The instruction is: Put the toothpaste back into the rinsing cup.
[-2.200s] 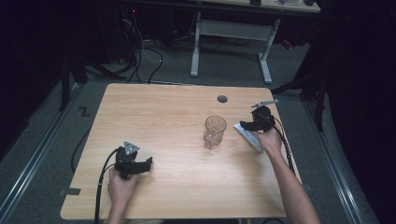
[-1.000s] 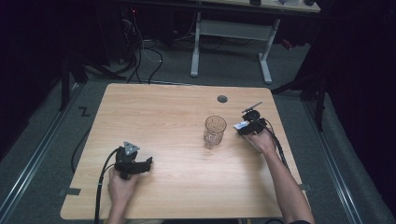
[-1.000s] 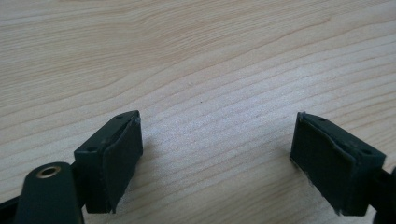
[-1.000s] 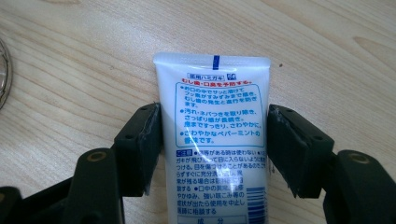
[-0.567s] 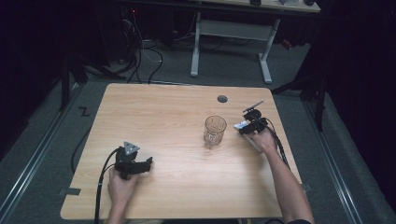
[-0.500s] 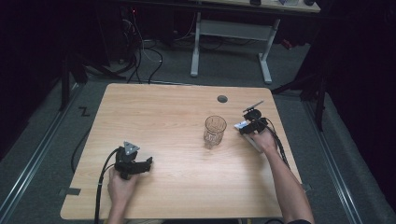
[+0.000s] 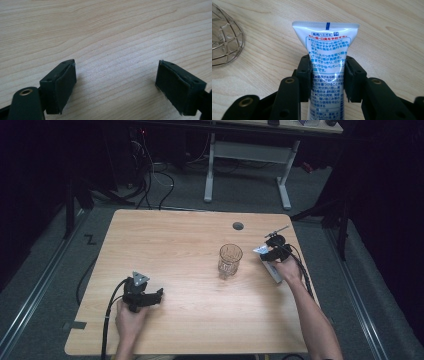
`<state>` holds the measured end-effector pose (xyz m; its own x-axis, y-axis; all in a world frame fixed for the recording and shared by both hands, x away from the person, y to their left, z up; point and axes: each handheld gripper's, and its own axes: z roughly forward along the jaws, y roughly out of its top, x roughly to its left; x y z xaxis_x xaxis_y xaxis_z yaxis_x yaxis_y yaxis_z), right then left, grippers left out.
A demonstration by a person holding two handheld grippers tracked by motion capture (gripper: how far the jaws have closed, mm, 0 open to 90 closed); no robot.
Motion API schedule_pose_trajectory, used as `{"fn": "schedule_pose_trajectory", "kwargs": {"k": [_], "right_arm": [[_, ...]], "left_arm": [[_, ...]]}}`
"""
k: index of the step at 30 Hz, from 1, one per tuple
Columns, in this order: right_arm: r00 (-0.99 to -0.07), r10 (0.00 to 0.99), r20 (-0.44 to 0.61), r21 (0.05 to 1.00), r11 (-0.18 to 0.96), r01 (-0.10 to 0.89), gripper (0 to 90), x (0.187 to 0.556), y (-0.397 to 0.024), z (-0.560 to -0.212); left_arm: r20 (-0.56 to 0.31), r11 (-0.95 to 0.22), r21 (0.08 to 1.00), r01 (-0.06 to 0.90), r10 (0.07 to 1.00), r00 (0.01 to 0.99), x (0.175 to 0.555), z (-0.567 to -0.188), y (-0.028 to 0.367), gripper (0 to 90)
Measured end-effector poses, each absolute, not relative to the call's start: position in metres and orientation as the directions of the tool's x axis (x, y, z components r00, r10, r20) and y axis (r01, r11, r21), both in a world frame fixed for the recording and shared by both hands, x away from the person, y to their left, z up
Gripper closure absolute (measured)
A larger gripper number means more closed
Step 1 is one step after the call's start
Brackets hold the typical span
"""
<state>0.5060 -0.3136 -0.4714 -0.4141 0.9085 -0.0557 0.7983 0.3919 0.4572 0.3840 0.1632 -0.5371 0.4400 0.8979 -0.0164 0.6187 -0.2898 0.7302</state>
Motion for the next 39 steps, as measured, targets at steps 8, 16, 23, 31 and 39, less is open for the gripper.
{"fn": "schedule_pose_trajectory", "kwargs": {"k": [8, 16, 23, 31, 39], "right_arm": [[-0.430, 0.902, -0.047, 0.479, 0.398, 0.782, 65.7, 0.500, -0.316, -0.466], [-0.450, 0.893, -0.029, 0.503, 0.402, 0.765, 69.3, 0.495, -0.317, -0.460], [-0.458, 0.889, 0.001, 0.529, 0.388, 0.755, 69.9, 0.491, -0.318, -0.454], [-0.484, 0.875, 0.021, 0.572, 0.387, 0.724, 69.6, 0.480, -0.315, -0.442], [-0.516, 0.856, 0.039, 0.609, 0.388, 0.692, 69.3, 0.468, -0.310, -0.431]], "left_arm": [[-0.016, -0.290, 0.730, 0.619, 0.898, 0.440, 0.384, -0.537, 0.163, 16.8], [-0.016, -0.290, 0.730, 0.619, 0.898, 0.440, 0.384, -0.537, 0.163, 16.8], [-0.017, -0.290, 0.730, 0.619, 0.898, 0.440, 0.384, -0.537, 0.163, 16.8], [-0.016, -0.290, 0.730, 0.619, 0.898, 0.440, 0.384, -0.537, 0.163, 16.8], [-0.016, -0.290, 0.730, 0.619, 0.898, 0.440, 0.384, -0.537, 0.163, 16.8]]}}
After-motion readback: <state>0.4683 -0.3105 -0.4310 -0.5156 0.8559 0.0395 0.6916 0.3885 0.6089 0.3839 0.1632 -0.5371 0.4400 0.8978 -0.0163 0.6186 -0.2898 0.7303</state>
